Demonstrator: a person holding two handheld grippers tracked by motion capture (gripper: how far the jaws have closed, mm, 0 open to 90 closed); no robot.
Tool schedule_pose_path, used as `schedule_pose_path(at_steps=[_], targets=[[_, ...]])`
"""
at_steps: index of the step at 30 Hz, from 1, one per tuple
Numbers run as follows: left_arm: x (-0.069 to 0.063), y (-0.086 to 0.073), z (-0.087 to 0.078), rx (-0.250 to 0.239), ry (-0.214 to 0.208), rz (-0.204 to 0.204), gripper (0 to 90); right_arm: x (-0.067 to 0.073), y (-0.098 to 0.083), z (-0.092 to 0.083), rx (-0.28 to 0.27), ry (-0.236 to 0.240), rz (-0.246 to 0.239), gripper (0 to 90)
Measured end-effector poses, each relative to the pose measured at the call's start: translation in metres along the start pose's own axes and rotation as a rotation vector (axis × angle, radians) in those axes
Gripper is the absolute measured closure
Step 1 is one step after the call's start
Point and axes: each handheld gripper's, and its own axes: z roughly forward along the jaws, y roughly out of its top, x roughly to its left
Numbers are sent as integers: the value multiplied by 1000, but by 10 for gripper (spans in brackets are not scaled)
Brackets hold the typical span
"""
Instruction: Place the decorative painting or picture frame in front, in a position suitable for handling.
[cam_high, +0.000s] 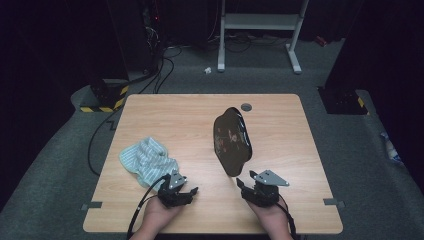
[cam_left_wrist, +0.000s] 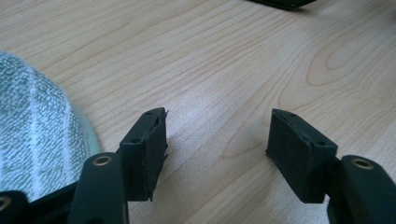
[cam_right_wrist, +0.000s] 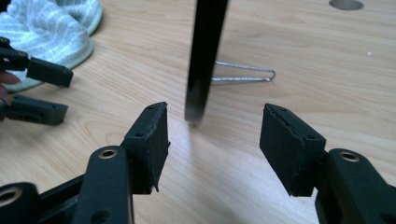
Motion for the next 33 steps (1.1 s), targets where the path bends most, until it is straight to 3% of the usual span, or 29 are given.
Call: schedule_pose_path(at_steps=[10,15,33], targets=[[0,0,0,0,0,0,376,9,15,17,-4,-10,-14,416],[0,0,0,0,1,2,376,8,12,21,-2,-19,-20,421],[0,0,0,0,1,3,376,-2,10,19,-13,-35,3,464]])
